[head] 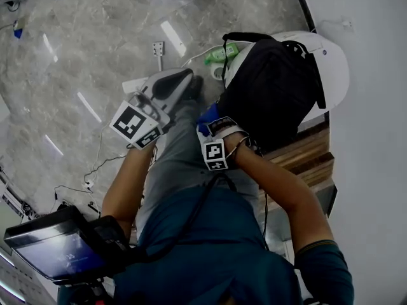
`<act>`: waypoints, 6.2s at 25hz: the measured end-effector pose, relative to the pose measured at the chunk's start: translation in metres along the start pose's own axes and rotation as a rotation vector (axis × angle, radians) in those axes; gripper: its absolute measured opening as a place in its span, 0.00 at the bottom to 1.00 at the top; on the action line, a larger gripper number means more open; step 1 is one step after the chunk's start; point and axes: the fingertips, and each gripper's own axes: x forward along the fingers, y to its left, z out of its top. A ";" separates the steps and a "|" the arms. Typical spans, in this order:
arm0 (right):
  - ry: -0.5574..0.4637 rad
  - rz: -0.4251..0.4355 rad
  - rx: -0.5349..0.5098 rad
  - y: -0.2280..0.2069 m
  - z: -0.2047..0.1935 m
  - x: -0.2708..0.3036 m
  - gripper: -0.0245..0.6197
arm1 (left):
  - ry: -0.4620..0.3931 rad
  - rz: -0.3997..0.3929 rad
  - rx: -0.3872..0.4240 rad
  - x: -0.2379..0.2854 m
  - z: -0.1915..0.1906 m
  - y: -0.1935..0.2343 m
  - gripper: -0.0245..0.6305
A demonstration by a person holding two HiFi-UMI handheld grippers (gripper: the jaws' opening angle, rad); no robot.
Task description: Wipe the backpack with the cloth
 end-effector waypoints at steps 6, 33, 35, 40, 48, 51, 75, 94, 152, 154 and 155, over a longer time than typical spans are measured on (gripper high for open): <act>-0.190 -0.300 0.570 -0.021 -0.043 -0.048 0.08 | 0.018 -0.015 0.009 0.007 0.000 -0.003 0.04; -0.748 -0.898 2.473 0.005 -0.489 -0.118 0.08 | 0.085 -0.120 0.082 0.055 0.002 -0.041 0.04; -0.818 -0.910 2.337 -0.047 -0.509 -0.148 0.08 | 0.092 -0.123 0.090 0.057 0.001 -0.041 0.04; -0.225 -0.560 1.527 -0.139 -0.439 -0.135 0.08 | 0.095 -0.117 0.094 0.064 0.000 -0.043 0.04; -0.173 -0.650 1.197 -0.087 -0.299 -0.126 0.08 | 0.122 -0.172 0.127 0.090 -0.005 -0.063 0.04; -0.254 -0.593 1.328 -0.070 -0.261 -0.140 0.08 | 0.064 -0.192 0.106 0.083 0.020 -0.074 0.04; -1.094 -1.259 1.768 0.058 -0.167 -0.417 0.08 | 0.061 -0.588 0.297 -0.023 0.091 -0.221 0.04; -1.159 -1.923 1.159 0.292 0.097 -0.571 0.08 | -0.048 -0.819 0.341 -0.234 0.057 -0.391 0.04; -1.079 -1.940 1.260 0.549 0.685 -0.420 0.08 | -0.035 -0.863 0.376 -0.862 -0.123 -0.429 0.04; -1.084 -1.934 1.255 0.546 0.682 -0.420 0.08 | -0.039 -0.856 0.380 -0.860 -0.120 -0.427 0.04; -1.088 -1.930 1.254 0.544 0.680 -0.420 0.08 | -0.039 -0.852 0.382 -0.859 -0.119 -0.426 0.04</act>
